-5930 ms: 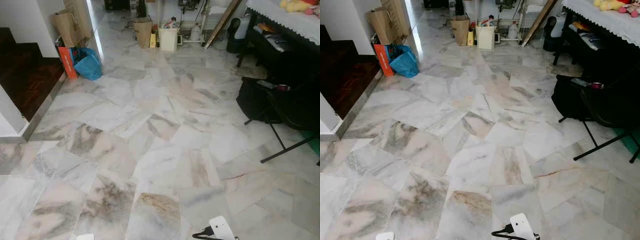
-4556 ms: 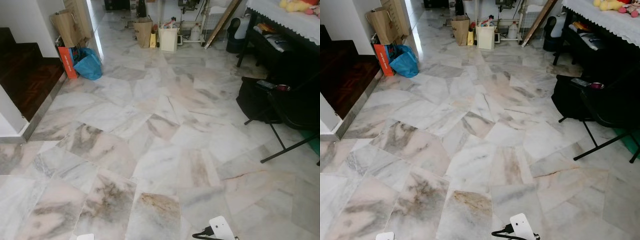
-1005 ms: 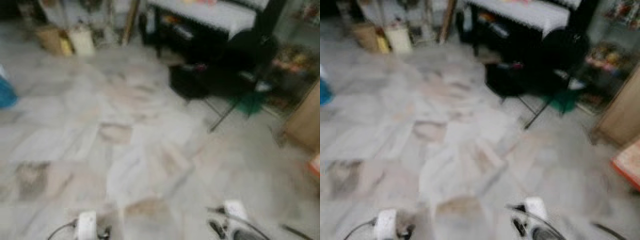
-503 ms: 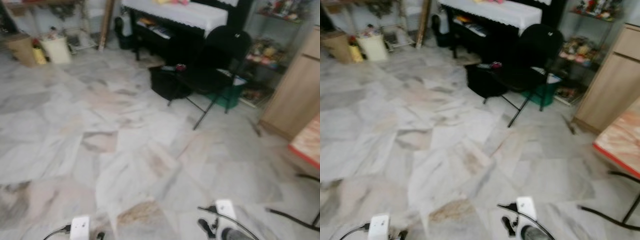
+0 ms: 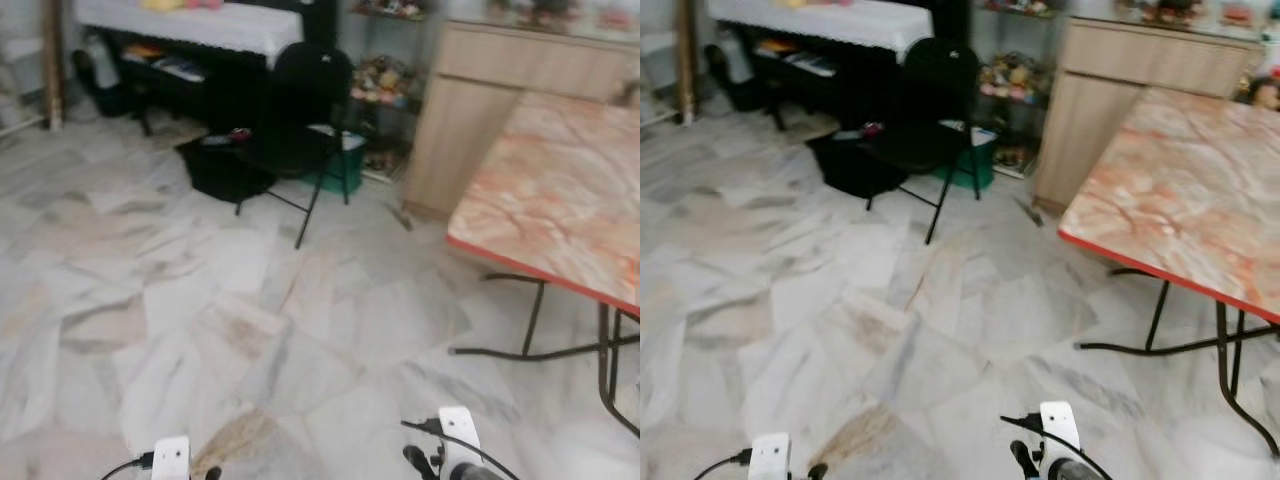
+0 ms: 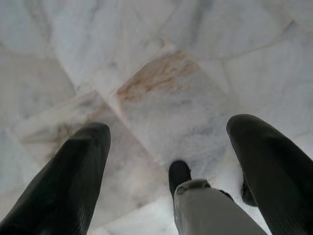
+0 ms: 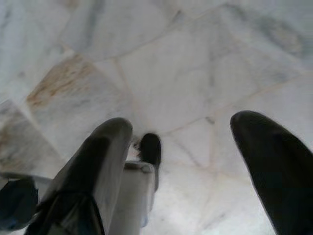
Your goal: Hang hanger
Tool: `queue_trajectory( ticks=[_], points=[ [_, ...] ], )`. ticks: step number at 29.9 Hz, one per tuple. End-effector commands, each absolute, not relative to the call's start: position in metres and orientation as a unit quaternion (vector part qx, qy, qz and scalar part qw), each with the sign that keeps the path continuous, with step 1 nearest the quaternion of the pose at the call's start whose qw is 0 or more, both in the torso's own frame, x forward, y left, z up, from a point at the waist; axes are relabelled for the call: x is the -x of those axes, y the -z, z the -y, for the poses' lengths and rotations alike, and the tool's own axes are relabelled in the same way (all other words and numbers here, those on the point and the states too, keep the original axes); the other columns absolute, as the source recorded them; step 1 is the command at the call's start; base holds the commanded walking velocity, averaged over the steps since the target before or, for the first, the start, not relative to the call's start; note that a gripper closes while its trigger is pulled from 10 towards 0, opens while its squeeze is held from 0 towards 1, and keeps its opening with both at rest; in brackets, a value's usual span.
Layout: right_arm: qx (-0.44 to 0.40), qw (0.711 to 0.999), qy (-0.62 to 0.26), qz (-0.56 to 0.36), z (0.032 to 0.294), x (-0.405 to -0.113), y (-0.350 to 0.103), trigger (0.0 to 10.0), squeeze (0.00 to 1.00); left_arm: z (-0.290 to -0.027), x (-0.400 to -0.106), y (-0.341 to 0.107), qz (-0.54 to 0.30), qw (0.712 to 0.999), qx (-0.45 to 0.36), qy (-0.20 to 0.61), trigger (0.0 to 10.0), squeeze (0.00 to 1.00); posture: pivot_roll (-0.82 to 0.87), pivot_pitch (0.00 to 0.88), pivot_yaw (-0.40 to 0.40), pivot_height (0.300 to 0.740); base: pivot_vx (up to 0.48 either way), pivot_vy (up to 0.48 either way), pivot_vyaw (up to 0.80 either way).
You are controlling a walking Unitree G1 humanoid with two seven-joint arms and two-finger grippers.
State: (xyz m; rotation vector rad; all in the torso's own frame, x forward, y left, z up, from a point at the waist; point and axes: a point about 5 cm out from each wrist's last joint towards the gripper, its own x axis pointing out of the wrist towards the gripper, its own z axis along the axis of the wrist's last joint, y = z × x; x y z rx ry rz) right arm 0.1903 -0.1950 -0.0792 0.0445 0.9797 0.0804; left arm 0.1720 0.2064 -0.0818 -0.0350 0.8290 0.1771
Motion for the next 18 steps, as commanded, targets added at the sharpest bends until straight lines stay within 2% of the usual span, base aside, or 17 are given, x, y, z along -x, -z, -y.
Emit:
queue_trajectory(
  ticks=[1,5,10,15,18],
  points=[
    [-0.026,0.886,-0.038,-0.462,0.192,-0.194,0.078,10.0,0.00,-0.209,-0.165,0.085,-0.411,0.908,0.008,-0.085,10.0,0.00,-0.02,0.000,0.006,0.740,0.000,0.000,0.00],
    [-0.026,0.885,-0.036,-0.463,0.190,-0.193,0.078,10.0,0.00,-0.209,-0.167,0.084,-0.407,0.910,0.002,-0.081,10.0,0.00,-0.02,0.000,0.006,0.740,0.000,0.000,0.00],
    [-0.025,0.883,-0.039,-0.467,0.183,-0.193,0.079,10.0,0.00,-0.209,-0.168,0.083,-0.405,0.911,0.001,-0.083,10.0,0.00,-0.02,0.000,0.008,0.740,0.000,-0.254,0.00],
    [-0.028,0.881,-0.048,-0.469,0.175,-0.193,0.081,10.0,0.00,-0.208,-0.168,0.083,-0.406,0.910,0.000,-0.078,10.0,0.00,-0.03,0.000,0.011,0.740,0.000,-0.288,-0.57],
    [-0.038,0.884,-0.040,-0.465,0.174,-0.194,0.080,10.0,0.00,-0.208,-0.167,0.083,-0.406,0.910,0.001,-0.078,10.0,0.00,-0.03,0.000,0.013,0.740,0.000,-0.286,0.00]
  ],
)
